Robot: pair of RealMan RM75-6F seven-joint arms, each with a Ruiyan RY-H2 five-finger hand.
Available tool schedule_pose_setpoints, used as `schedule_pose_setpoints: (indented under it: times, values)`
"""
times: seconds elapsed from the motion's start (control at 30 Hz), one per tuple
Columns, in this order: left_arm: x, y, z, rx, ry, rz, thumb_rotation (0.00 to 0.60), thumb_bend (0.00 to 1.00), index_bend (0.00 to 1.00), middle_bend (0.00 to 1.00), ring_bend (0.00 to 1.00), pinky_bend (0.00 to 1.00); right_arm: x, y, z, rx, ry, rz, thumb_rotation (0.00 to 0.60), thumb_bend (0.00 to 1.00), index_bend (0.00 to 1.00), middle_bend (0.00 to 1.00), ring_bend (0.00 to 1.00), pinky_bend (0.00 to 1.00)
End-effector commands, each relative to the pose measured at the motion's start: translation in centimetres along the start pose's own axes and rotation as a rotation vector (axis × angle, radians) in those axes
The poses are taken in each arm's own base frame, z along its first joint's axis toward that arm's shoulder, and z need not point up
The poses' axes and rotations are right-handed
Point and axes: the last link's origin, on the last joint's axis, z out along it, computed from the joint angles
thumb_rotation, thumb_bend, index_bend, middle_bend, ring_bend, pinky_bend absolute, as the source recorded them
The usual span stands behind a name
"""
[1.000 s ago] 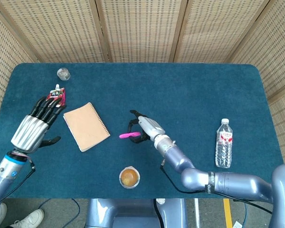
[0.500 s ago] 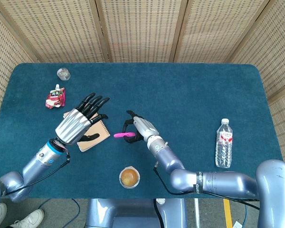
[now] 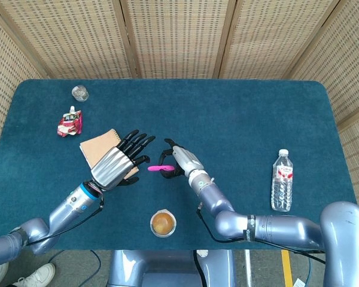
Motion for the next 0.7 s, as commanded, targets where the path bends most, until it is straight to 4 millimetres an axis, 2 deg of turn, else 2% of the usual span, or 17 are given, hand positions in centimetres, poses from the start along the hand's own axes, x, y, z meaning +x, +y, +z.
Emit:
schedule_pose_setpoints:
  times: [0.03, 0.13, 0.7]
  values:
    - [-0.5, 0.2, 0.5, 0.002, -0.001, 0.006, 0.600, 0.26, 0.41, 0.00, 0.00, 0.00, 0.1, 0.2, 0.0, 0.000, -0.001, -0.001, 0.600, 0.70, 0.67, 0.04, 0.00, 0.00]
    - [-0.9, 0.5, 0.9, 0.004, -0.005, 0.000, 0.600, 0.30, 0.41, 0.00, 0.00, 0.00, 0.2, 0.3, 0.0, 0.000, 0.000, 0.002, 0.600, 0.70, 0.67, 0.04, 0.00, 0.00]
    - [-2.9, 1.6, 2.8, 0.012, -0.030, -0.012, 0.600, 0.31, 0.47, 0.00, 0.00, 0.00, 0.1, 1.0, 0.0, 0.000, -0.010, 0.011, 0.600, 0.72, 0.67, 0.04, 0.00, 0.00]
